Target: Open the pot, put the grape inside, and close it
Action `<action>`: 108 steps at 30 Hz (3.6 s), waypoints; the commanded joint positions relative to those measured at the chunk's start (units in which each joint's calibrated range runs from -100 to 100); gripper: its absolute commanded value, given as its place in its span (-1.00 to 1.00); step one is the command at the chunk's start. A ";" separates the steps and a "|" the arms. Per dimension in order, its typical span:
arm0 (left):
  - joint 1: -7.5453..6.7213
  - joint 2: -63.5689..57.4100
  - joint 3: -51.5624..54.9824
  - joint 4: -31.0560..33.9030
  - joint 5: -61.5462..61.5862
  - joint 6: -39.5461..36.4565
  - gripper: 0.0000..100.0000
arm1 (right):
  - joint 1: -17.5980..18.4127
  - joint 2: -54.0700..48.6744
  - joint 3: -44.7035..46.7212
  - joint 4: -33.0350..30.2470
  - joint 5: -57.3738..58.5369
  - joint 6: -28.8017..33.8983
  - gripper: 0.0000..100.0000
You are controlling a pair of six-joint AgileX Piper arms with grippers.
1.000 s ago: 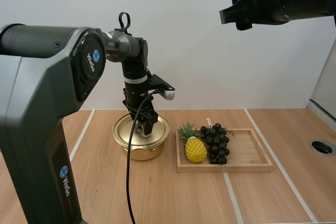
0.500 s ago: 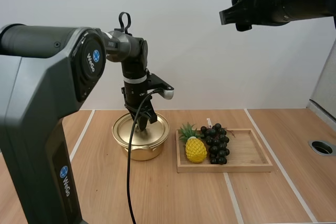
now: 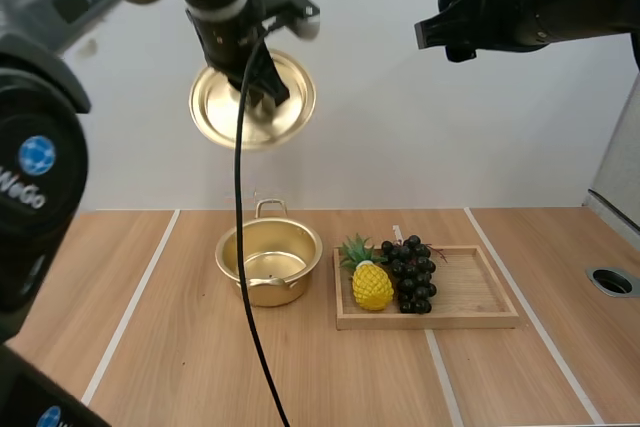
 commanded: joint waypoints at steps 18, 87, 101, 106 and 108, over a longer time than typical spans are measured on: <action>-0.02 -23.41 -35.17 0.35 -26.65 -12.50 -1.00 | -0.23 7.17 -0.46 0.86 20.40 -0.26 1.00; -0.02 -21.25 -45.74 0.56 -22.60 -11.07 -1.00 | -3.13 54.33 8.50 11.16 9.53 -4.74 1.00; -0.02 -21.25 -45.74 0.56 -22.60 -11.07 -1.00 | -2.90 58.45 8.50 10.38 3.79 -4.74 1.00; -0.02 -21.27 -45.74 0.44 -21.51 -11.03 -1.00 | -2.90 60.38 8.50 10.38 3.14 -4.74 1.00; -0.02 -21.27 -45.74 0.44 -21.07 -11.03 -1.00 | -2.90 61.02 8.50 10.38 2.52 -4.74 1.00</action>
